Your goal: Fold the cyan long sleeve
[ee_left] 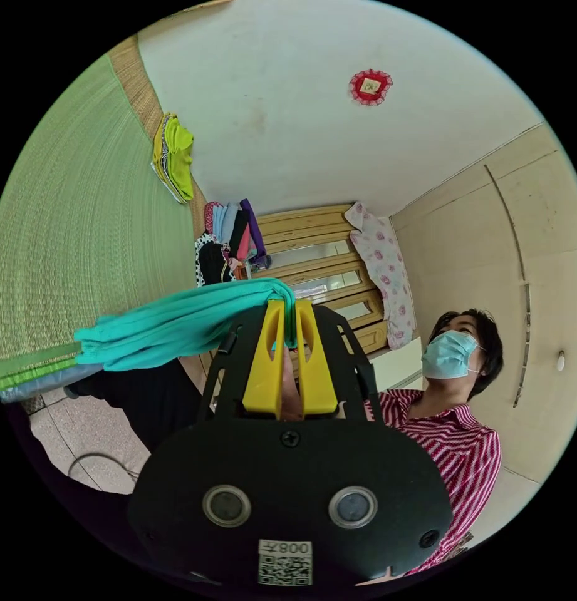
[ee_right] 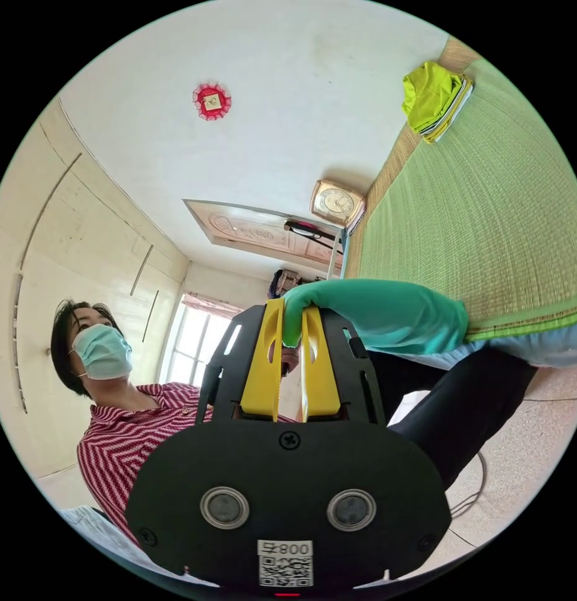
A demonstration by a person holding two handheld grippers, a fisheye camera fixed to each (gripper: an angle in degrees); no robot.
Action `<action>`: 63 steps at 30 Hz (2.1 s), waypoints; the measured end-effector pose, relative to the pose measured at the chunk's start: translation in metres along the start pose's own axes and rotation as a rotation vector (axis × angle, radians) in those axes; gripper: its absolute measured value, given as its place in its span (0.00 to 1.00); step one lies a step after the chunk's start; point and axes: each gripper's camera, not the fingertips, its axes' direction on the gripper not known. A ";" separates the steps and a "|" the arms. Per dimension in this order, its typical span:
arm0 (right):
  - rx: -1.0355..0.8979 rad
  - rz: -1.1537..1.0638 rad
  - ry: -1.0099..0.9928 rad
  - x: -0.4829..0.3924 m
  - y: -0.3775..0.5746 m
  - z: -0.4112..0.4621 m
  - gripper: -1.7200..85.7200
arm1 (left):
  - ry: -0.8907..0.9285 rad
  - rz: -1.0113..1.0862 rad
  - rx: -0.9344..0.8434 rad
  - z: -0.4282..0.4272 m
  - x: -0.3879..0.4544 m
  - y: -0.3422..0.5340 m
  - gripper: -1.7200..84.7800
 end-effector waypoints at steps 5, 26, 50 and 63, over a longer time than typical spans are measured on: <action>-0.024 -0.021 0.062 -0.007 -0.107 0.012 0.04 | -0.024 0.001 -0.006 0.012 -0.050 -0.110 0.05; 0.131 0.111 0.442 0.118 -0.556 -0.033 0.08 | -0.466 0.066 -0.096 0.140 -0.361 -0.519 0.05; 0.264 0.095 0.454 0.136 -0.466 -0.017 0.04 | -0.426 0.066 -0.037 0.010 -0.414 -0.520 0.08; 0.117 0.122 0.611 0.093 -0.145 0.062 0.02 | -0.324 -0.258 -0.089 -0.174 -0.371 -0.272 0.08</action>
